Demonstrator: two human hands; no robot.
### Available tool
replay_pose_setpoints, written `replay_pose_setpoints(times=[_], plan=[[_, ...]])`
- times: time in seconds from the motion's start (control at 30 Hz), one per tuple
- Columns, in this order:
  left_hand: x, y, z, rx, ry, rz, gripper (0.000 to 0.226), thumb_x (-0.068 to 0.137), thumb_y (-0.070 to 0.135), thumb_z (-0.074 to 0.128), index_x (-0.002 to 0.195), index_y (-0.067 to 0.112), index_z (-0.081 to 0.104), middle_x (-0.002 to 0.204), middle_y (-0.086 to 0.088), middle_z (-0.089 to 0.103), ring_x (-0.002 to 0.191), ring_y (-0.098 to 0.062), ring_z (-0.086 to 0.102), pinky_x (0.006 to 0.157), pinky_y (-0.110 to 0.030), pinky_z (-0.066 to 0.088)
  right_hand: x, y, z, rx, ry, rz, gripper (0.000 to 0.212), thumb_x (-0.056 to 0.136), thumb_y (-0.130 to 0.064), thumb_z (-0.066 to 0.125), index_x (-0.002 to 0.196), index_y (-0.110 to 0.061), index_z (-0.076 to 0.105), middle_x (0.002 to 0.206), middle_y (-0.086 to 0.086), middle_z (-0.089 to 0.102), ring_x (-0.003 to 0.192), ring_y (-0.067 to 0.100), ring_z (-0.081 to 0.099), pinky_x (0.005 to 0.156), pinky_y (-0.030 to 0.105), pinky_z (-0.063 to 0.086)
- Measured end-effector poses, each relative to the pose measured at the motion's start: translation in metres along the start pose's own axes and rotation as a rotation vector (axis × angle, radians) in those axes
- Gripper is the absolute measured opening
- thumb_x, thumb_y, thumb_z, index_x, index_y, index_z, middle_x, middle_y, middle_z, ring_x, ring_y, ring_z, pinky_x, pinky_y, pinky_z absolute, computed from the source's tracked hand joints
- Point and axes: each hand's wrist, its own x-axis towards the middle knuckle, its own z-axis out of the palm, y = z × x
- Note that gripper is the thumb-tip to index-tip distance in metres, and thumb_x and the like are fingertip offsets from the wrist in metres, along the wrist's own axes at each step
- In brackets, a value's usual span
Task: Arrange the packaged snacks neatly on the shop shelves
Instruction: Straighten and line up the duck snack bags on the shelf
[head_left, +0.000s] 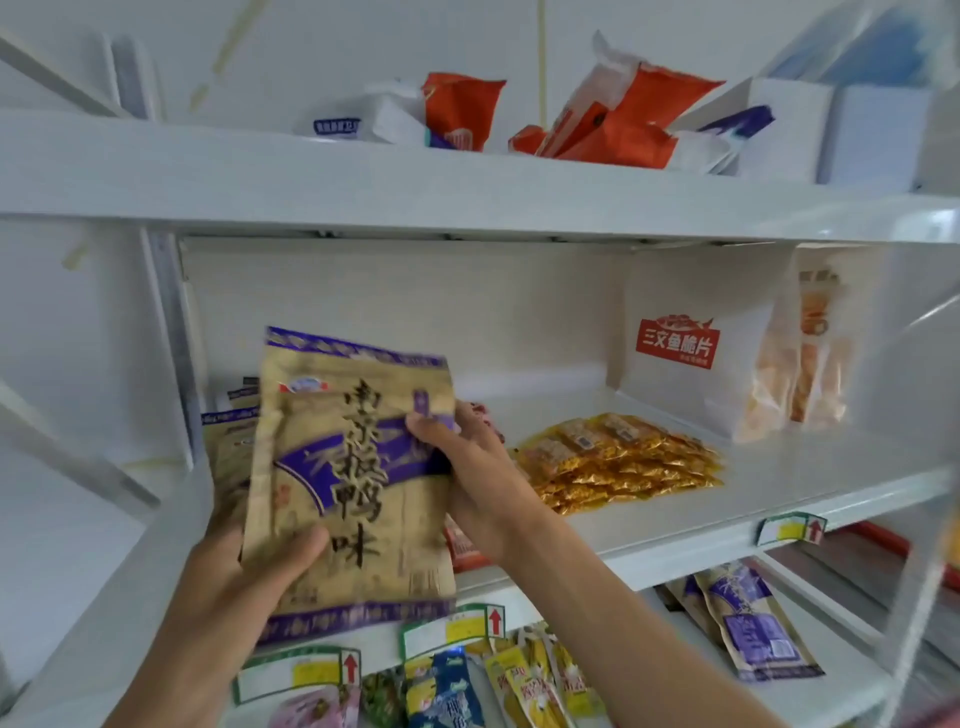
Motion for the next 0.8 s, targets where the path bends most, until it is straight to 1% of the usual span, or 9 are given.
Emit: replay_pose_setpoints(times=[0.07, 0.13, 0.27, 0.33, 0.43, 0.53, 0.6, 0.67, 0.8], plan=[[0.006, 0.0, -0.003, -0.043, 0.061, 0.021, 0.047, 0.075, 0.046, 0.089, 0.112, 0.02, 0.075, 0.103, 0.0, 0.081, 0.096, -0.022, 0.078, 0.092, -0.046, 0.056, -0.02, 0.012, -0.002, -0.116, -0.018, -0.021, 0.055, 0.094, -0.022, 0.078, 0.143, -0.023, 0.054, 0.13, 0.01, 0.072, 0.119, 0.031, 0.07, 0.103, 0.058, 0.055], [0.013, -0.002, -0.008, -0.013, 0.119, 0.061, 0.036, 0.077, 0.033, 0.08, 0.109, 0.018, 0.075, 0.099, 0.0, 0.082, 0.093, -0.023, 0.078, 0.084, -0.042, 0.059, -0.037, 0.032, 0.001, -0.275, -0.043, -0.049, 0.044, 0.097, -0.019, 0.074, 0.138, -0.017, 0.057, 0.125, 0.009, 0.075, 0.115, 0.027, 0.072, 0.102, 0.055, 0.057], [0.01, -0.006, -0.021, 0.061, 0.063, 0.088, 0.028, 0.083, 0.019, 0.078, 0.11, 0.015, 0.074, 0.1, -0.001, 0.082, 0.093, -0.02, 0.078, 0.078, -0.032, 0.065, -0.048, 0.056, 0.012, -0.487, -0.027, -0.106, 0.032, 0.098, -0.02, 0.072, 0.127, -0.016, 0.06, 0.115, 0.007, 0.077, 0.108, 0.023, 0.074, 0.094, 0.047, 0.062], [0.009, -0.009, -0.028, 0.063, 0.036, 0.068, 0.026, 0.086, 0.018, 0.078, 0.111, 0.015, 0.074, 0.101, -0.001, 0.082, 0.094, -0.02, 0.079, 0.08, -0.033, 0.064, -0.048, 0.056, 0.017, -0.492, -0.032, -0.095, 0.031, 0.097, -0.018, 0.071, 0.126, -0.017, 0.06, 0.114, 0.005, 0.078, 0.107, 0.022, 0.075, 0.091, 0.043, 0.063], [0.007, -0.012, -0.034, 0.087, -0.025, 0.028, 0.029, 0.087, 0.022, 0.078, 0.115, 0.015, 0.074, 0.104, -0.002, 0.081, 0.097, -0.023, 0.078, 0.088, -0.044, 0.062, -0.048, 0.052, 0.018, -0.469, -0.04, -0.08, 0.032, 0.095, -0.013, 0.072, 0.125, -0.014, 0.059, 0.111, 0.007, 0.079, 0.104, 0.024, 0.076, 0.087, 0.041, 0.064], [0.006, -0.024, -0.04, 0.047, -0.063, -0.02, 0.032, 0.089, 0.028, 0.083, 0.115, 0.013, 0.075, 0.107, -0.005, 0.081, 0.102, -0.024, 0.077, 0.096, -0.053, 0.059, -0.05, 0.056, 0.015, -0.384, 0.026, -0.064, 0.041, 0.084, -0.016, 0.08, 0.121, -0.01, 0.062, 0.105, 0.012, 0.08, 0.097, 0.031, 0.078, 0.087, 0.051, 0.063], [0.009, -0.023, -0.045, 0.004, -0.088, -0.041, 0.032, 0.088, 0.03, 0.083, 0.115, 0.013, 0.076, 0.108, -0.009, 0.08, 0.104, -0.028, 0.077, 0.098, -0.055, 0.058, -0.049, 0.054, 0.02, -0.359, 0.088, -0.065, 0.049, 0.075, -0.021, 0.088, 0.115, -0.004, 0.065, 0.099, 0.021, 0.079, 0.094, 0.039, 0.078, 0.09, 0.058, 0.061], [0.013, -0.024, -0.05, -0.02, -0.104, -0.063, 0.033, 0.09, 0.032, 0.08, 0.117, 0.016, 0.073, 0.11, -0.009, 0.08, 0.105, -0.029, 0.076, 0.098, -0.057, 0.057, -0.044, 0.052, 0.021, -0.353, 0.078, -0.066, 0.048, 0.075, -0.025, 0.092, 0.113, -0.006, 0.069, 0.101, 0.027, 0.076, 0.094, 0.043, 0.076, 0.092, 0.06, 0.06], [0.012, -0.029, -0.053, -0.045, -0.141, -0.037, 0.024, 0.093, 0.02, 0.073, 0.117, 0.014, 0.072, 0.107, -0.008, 0.081, 0.101, -0.027, 0.078, 0.095, -0.054, 0.059, -0.052, 0.05, 0.019, -0.414, -0.079, 0.023, 0.033, 0.09, -0.022, 0.078, 0.119, -0.01, 0.07, 0.111, 0.014, 0.079, 0.102, 0.033, 0.077, 0.088, 0.04, 0.063]])
